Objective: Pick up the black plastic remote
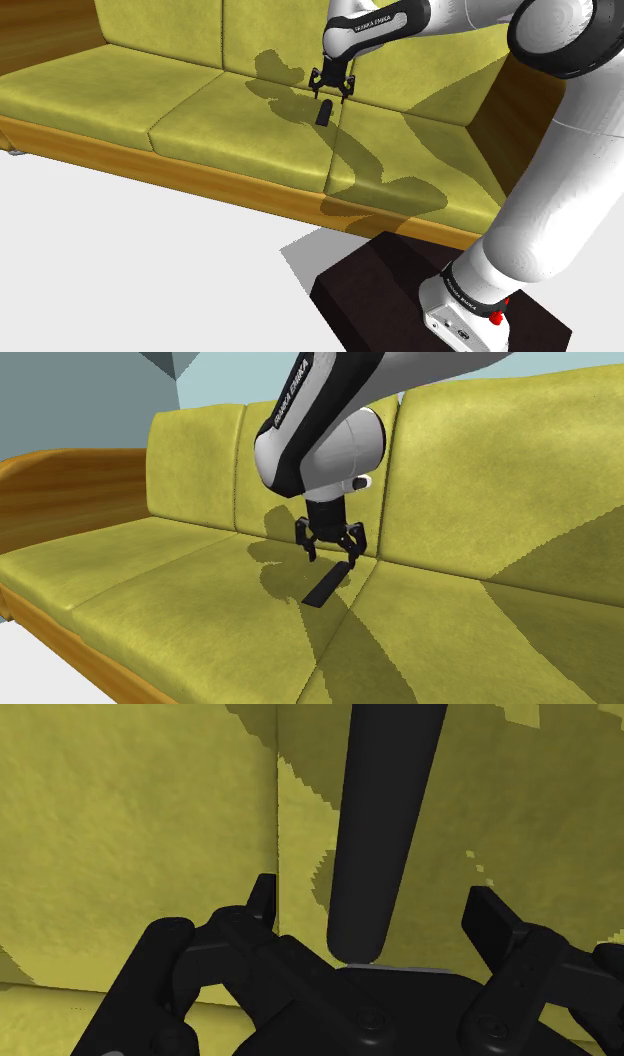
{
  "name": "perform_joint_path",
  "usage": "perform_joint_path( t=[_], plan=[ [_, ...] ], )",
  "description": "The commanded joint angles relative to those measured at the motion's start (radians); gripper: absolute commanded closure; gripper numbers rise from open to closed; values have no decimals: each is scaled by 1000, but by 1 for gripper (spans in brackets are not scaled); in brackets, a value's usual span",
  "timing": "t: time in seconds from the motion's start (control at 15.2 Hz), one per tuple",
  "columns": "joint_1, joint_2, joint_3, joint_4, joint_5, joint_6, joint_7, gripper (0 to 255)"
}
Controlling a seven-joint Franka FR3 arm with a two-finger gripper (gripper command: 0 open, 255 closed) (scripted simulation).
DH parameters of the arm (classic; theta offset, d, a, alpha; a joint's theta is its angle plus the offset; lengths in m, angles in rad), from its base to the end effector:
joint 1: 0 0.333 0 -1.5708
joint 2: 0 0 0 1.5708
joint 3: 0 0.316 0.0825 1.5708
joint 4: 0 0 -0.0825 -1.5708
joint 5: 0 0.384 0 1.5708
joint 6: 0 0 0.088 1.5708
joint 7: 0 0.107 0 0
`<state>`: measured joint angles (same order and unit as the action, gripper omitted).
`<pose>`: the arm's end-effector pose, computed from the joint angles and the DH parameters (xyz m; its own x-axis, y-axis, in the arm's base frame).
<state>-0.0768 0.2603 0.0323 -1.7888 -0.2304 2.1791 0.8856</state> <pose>0.6404 -0.0385 0.4198 0.6730 -0.7045 0.2250 -0.7278 -0.6850 0.0322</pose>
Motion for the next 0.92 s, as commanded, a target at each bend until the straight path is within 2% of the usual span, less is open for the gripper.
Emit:
perform_joint_path(
  t=[0.0,0.53,0.59,0.86],
  plan=[
    [3,33,-4,22,-8,13,25,0],
    [4,68,-9,-20,-21,87,44,0],
    [4,68,-9,-18,-20,86,44,255],
    [4,64,-8,-20,-20,84,44,255]
  ],
)
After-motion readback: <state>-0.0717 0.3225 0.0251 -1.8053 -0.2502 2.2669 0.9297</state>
